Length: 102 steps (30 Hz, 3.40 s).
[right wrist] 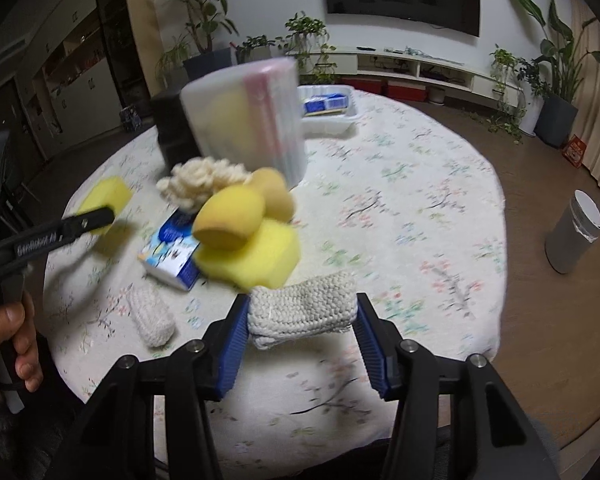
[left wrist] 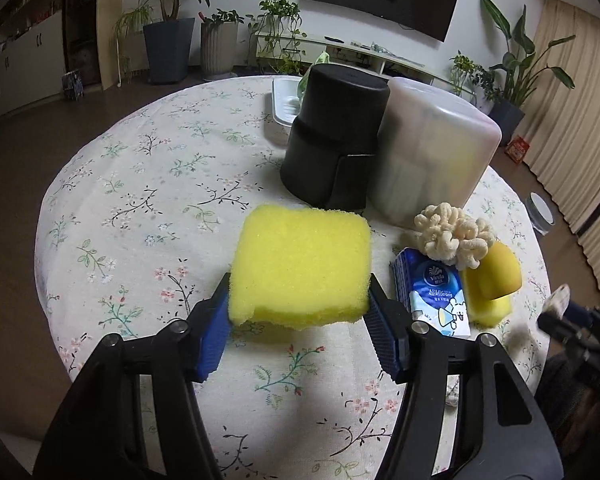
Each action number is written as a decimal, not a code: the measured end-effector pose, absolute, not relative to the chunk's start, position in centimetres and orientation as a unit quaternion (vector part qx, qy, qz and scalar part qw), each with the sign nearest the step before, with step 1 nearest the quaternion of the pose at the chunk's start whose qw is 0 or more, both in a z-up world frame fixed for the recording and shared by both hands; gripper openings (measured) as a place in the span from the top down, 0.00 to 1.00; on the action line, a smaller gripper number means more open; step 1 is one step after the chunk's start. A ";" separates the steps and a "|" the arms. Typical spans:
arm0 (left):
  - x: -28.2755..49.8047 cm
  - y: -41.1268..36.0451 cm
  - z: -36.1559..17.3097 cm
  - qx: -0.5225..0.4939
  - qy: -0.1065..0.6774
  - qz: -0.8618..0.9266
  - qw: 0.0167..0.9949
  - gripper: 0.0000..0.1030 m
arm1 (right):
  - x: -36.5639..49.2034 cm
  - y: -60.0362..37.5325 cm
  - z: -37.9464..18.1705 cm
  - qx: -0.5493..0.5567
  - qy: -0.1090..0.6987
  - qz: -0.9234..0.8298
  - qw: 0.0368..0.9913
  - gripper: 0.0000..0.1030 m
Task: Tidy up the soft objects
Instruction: 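Carry the sponge and knitted pad to the white tray and release both, then move both open tools back toward the table objects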
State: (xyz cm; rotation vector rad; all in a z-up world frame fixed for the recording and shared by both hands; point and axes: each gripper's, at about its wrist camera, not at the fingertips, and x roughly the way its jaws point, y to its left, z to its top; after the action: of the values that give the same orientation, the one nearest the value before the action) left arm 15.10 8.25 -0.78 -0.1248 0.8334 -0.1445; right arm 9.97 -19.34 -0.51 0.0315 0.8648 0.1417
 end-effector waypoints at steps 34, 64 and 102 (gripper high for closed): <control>40.0 11.7 7.4 0.057 0.394 -0.120 0.910 0.43 | 40.6 -29.6 9.3 -0.016 0.404 0.091 0.910 0.47; 46.0 5.0 -0.1 0.129 0.464 -0.236 0.844 0.27 | 51.1 -12.8 -1.9 -0.196 0.498 0.228 0.813 0.39; 12.6 6.5 0.8 -0.069 0.382 -0.209 0.897 0.00 | 13.4 -20.9 1.9 0.037 0.411 0.165 0.895 0.01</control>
State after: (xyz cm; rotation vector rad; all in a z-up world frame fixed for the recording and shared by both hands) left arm 12.58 6.52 0.75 -0.1431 0.7915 -0.4339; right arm 13.43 -20.90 1.86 0.0776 0.8529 0.3430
